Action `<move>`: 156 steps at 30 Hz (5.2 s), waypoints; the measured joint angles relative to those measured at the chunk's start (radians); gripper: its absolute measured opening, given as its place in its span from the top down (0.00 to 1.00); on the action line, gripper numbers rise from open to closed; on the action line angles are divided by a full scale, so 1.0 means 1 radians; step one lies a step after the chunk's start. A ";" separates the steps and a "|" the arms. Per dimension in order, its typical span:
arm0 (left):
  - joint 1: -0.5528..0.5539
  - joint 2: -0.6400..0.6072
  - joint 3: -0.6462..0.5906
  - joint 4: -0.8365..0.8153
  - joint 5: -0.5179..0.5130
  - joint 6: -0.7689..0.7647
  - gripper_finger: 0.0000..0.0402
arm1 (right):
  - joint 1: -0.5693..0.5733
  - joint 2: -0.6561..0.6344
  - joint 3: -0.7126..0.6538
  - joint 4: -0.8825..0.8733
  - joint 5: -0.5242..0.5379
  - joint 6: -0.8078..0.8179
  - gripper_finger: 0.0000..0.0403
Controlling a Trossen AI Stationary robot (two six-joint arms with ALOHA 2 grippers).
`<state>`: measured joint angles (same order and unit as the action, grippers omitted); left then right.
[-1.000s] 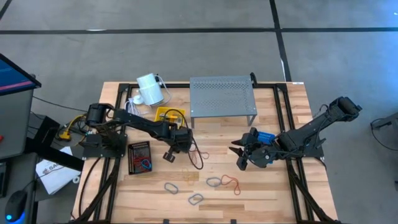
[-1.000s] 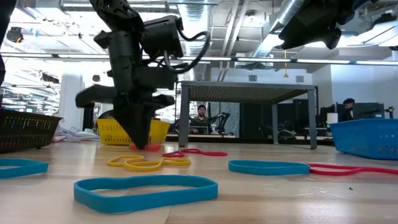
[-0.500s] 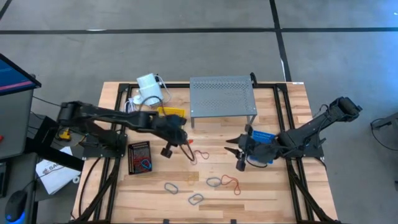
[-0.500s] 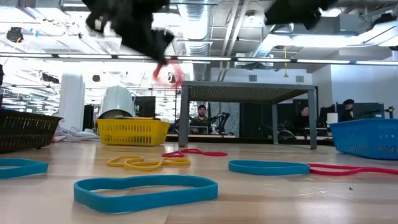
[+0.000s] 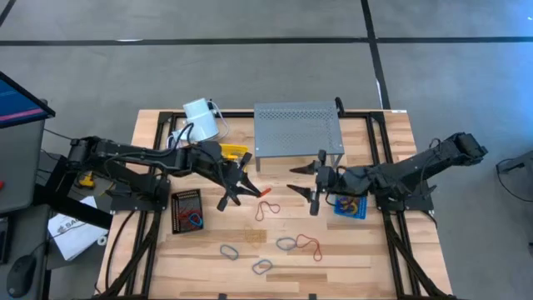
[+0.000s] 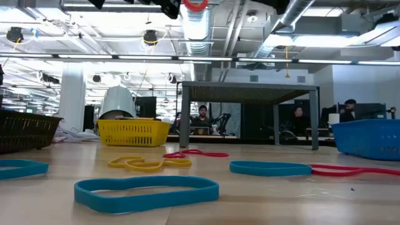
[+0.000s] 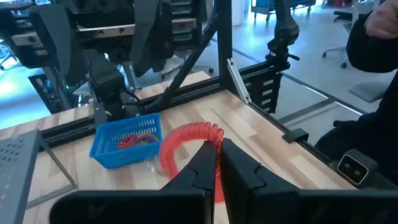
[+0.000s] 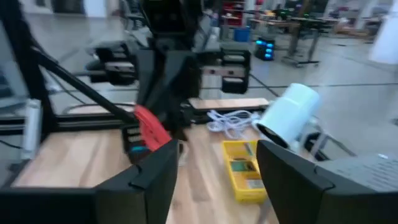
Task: Pick & Place Office Desk Supplies
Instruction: Put the orange spring keychain into the blue bin
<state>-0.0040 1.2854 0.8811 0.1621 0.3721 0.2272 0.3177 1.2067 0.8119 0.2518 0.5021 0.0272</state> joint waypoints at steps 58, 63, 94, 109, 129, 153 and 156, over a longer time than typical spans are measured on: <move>0.000 0.001 0.001 0.010 0.000 0.003 0.99 | -0.053 0.305 0.145 0.145 -0.165 -0.038 0.97; 0.000 0.001 0.001 0.017 -0.001 0.000 0.96 | -0.052 0.304 0.145 0.145 -0.165 -0.037 0.99; 0.000 -0.162 0.003 -0.118 -0.149 -0.034 0.62 | -0.050 0.017 0.145 -0.434 0.029 0.177 0.99; 0.045 -0.225 -0.060 -0.362 -0.305 -0.122 0.48 | 0.109 -0.208 0.144 -1.341 0.137 0.984 0.99; 0.044 -0.224 -0.190 -0.242 -0.291 -0.102 0.50 | 0.325 0.066 -0.015 -1.431 -0.082 1.537 0.99; -0.005 -0.068 -0.190 -0.146 -0.223 -0.075 0.55 | 0.313 0.155 -0.022 -1.369 -0.111 1.508 0.98; -0.005 -0.063 -0.190 -0.145 -0.222 -0.069 0.55 | 0.313 0.155 -0.022 -1.368 -0.110 1.508 0.98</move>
<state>-0.0090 1.2228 0.6907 0.0174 0.1497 0.1577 0.6308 1.3621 0.7895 -1.1158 0.3923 1.5349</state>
